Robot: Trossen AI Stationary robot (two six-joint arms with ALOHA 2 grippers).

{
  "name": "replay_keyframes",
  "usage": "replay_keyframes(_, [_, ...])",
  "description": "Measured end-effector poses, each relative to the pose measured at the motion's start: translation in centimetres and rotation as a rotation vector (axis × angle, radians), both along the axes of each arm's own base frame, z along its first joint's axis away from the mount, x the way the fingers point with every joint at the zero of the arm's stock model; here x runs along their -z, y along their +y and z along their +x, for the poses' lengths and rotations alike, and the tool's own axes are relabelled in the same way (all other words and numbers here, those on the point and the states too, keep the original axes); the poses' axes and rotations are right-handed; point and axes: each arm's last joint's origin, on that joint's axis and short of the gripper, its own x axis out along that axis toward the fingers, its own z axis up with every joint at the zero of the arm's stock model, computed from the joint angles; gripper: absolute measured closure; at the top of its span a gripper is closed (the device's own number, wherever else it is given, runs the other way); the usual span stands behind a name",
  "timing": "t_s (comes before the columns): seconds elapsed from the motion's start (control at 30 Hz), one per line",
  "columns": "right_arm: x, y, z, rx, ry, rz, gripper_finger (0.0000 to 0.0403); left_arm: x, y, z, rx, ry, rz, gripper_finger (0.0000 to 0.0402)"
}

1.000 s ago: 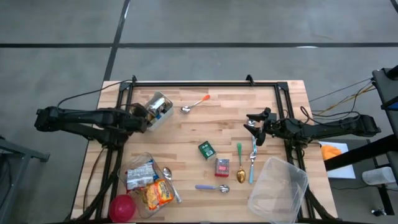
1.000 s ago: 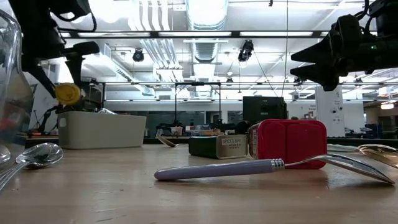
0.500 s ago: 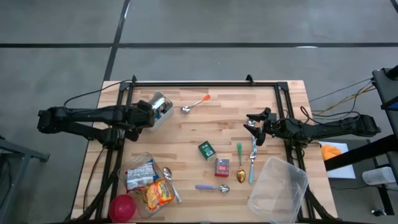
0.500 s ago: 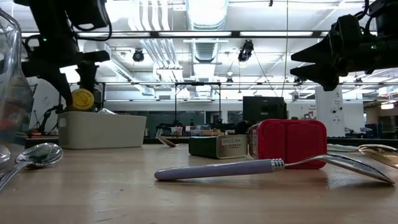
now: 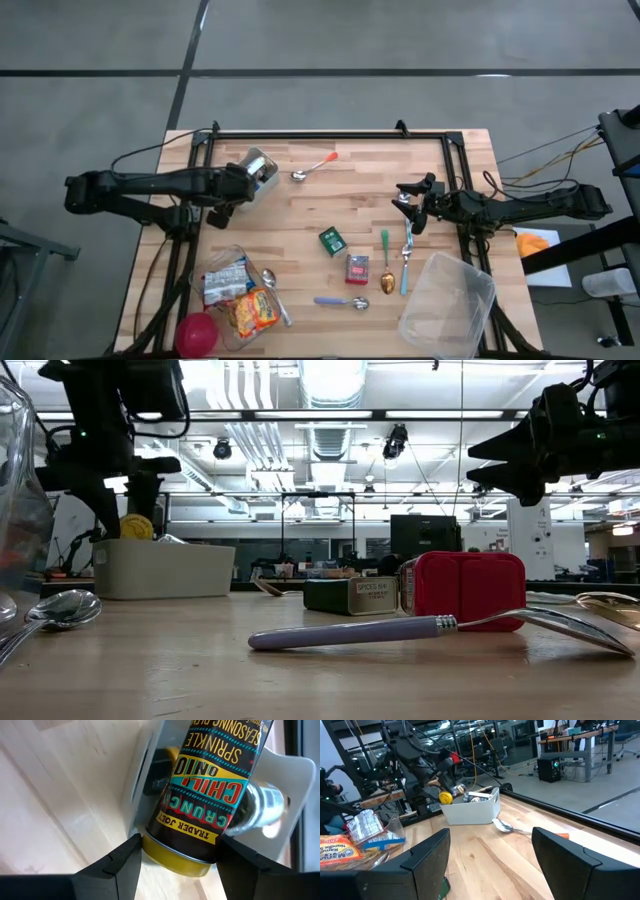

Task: Pick & Place Food Item
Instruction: Put the yellow seasoning can into the gray bin

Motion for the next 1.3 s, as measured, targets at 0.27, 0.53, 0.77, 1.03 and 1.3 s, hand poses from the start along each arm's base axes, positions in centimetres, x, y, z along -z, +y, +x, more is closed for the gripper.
replay_keyframes(0.27, [0.0, 0.0, 0.0, 0.0, 0.0, 0.0, 0.0126, 0.8, 0.6, 1.0, -0.018, 0.011, 0.0, 0.0187])
replay_keyframes(0.53, [0.0, 0.0, 0.0, 0.0, 0.0, 0.0, 0.0126, 1.0, 0.6, 1.2, -0.016, 0.014, -0.018, 0.0187])
replay_keyframes(0.77, [0.0, 0.0, 0.0, 0.0, 0.0, 0.0, 0.0126, 1.0, 0.6, 1.2, -0.013, 0.01, -0.034, 0.0152])
replay_keyframes(1.03, [0.0, 0.0, 0.0, 0.0, 0.0, 0.0, 0.0126, 1.0, 0.6, 1.2, -0.012, 0.011, -0.032, 0.0086])
replay_keyframes(1.3, [0.0, 0.0, 0.0, 0.0, 0.0, 0.0, 0.0126, 0.5, 0.5, 0.9, 0.037, 0.022, -0.016, 0.0081])
